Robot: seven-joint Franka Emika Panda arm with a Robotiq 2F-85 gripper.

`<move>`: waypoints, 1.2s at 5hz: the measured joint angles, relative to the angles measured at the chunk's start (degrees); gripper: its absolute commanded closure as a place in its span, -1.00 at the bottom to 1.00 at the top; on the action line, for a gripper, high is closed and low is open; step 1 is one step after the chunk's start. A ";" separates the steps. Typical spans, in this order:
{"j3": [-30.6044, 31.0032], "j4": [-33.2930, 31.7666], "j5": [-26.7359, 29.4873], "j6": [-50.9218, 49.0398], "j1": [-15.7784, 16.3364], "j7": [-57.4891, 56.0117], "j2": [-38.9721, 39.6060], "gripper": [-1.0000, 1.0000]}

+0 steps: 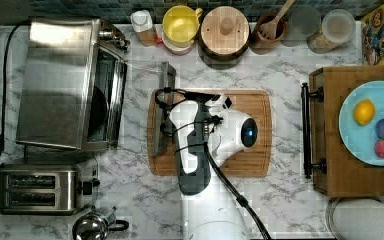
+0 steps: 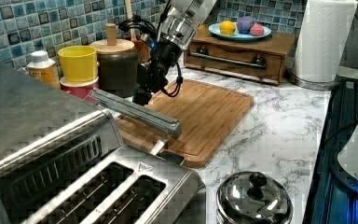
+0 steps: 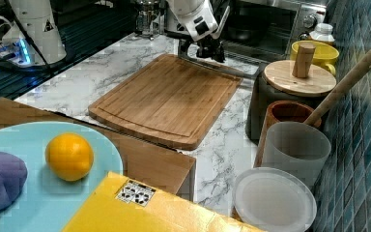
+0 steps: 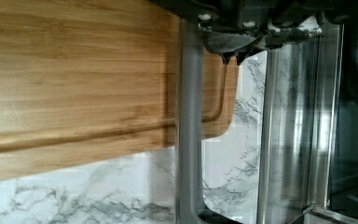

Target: Close the oven.

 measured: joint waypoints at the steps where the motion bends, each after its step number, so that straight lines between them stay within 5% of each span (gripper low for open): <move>1: 0.44 -0.56 -0.06 0.00 0.24 0.06 -1.93 1.00; 3: 2.28 -0.34 -6.04 0.62 0.51 4.70 -5.01 1.00; 6: 4.65 6.49 -45.73 0.92 5.57 33.96 -6.22 1.00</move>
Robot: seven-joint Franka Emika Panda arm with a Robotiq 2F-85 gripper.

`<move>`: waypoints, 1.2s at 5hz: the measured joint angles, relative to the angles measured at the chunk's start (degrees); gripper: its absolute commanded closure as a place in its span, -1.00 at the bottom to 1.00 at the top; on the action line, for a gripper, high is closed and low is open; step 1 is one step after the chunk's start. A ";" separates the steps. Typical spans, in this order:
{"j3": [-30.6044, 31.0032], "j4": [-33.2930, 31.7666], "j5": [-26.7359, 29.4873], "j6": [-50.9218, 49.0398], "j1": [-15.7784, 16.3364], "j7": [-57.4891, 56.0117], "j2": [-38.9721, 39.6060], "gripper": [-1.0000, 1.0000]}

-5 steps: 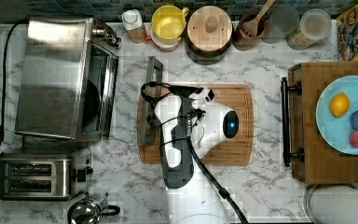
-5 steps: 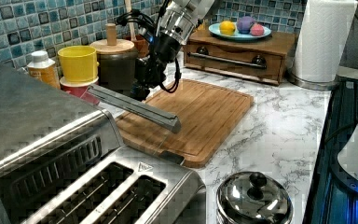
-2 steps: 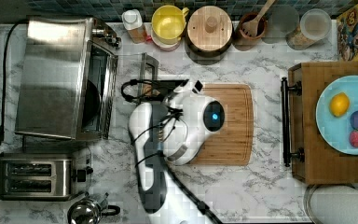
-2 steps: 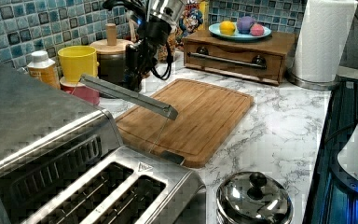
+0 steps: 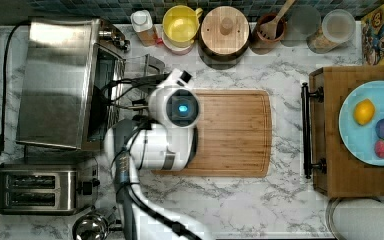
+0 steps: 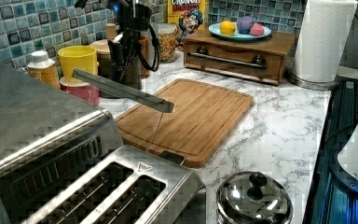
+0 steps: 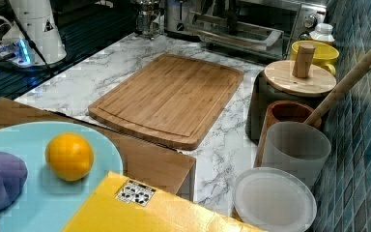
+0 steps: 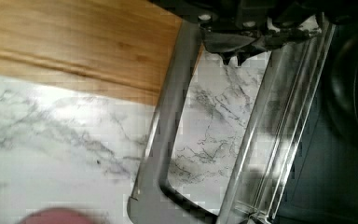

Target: Close the oven.

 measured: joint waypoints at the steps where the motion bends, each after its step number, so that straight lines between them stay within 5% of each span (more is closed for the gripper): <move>1: 1.55 2.35 -8.72 0.08 2.24 12.67 -0.21 1.00; 2: 3.98 5.60 -18.69 -2.24 5.01 25.26 -0.21 1.00; 4: 7.98 12.65 -28.63 -10.35 12.23 46.03 -0.24 1.00; 5: 8.25 15.16 -29.45 -10.58 14.60 56.67 -0.22 1.00; 6: 7.92 18.63 -36.73 -16.95 15.76 60.38 -0.01 1.00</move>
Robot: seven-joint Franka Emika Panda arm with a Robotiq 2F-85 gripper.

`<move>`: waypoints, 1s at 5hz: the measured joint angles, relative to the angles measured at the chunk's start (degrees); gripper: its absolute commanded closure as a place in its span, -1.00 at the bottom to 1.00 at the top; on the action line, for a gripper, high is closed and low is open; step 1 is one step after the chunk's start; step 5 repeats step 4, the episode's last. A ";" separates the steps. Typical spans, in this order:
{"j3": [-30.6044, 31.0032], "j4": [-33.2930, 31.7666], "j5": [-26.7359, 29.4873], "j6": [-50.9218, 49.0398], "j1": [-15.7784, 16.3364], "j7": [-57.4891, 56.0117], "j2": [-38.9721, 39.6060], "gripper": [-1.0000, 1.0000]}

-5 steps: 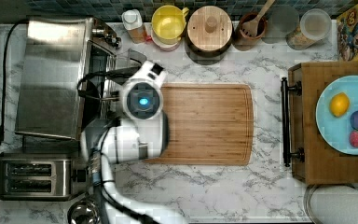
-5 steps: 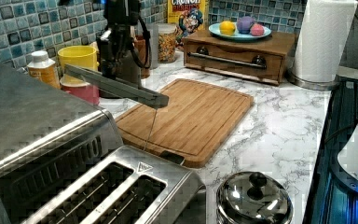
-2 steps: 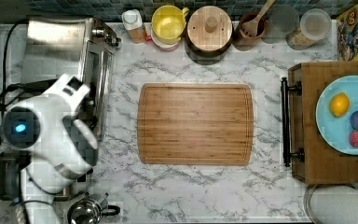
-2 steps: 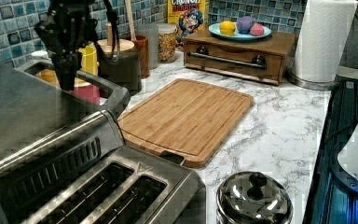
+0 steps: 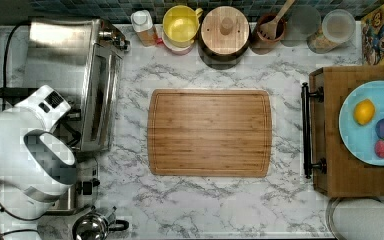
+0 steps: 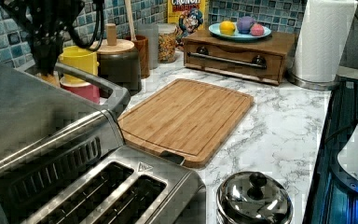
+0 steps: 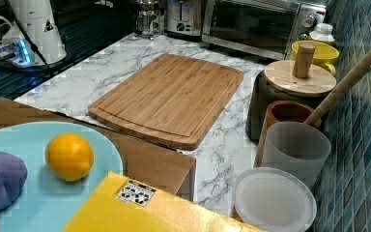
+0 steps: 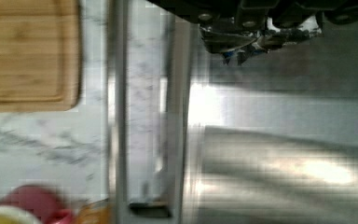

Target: Close the oven.

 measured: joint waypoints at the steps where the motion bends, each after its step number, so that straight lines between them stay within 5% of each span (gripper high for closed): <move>1: -1.43 1.62 -1.65 -2.13 0.67 1.21 -0.17 1.00; 5: -3.69 2.74 -2.39 -2.83 0.27 1.26 0.35 1.00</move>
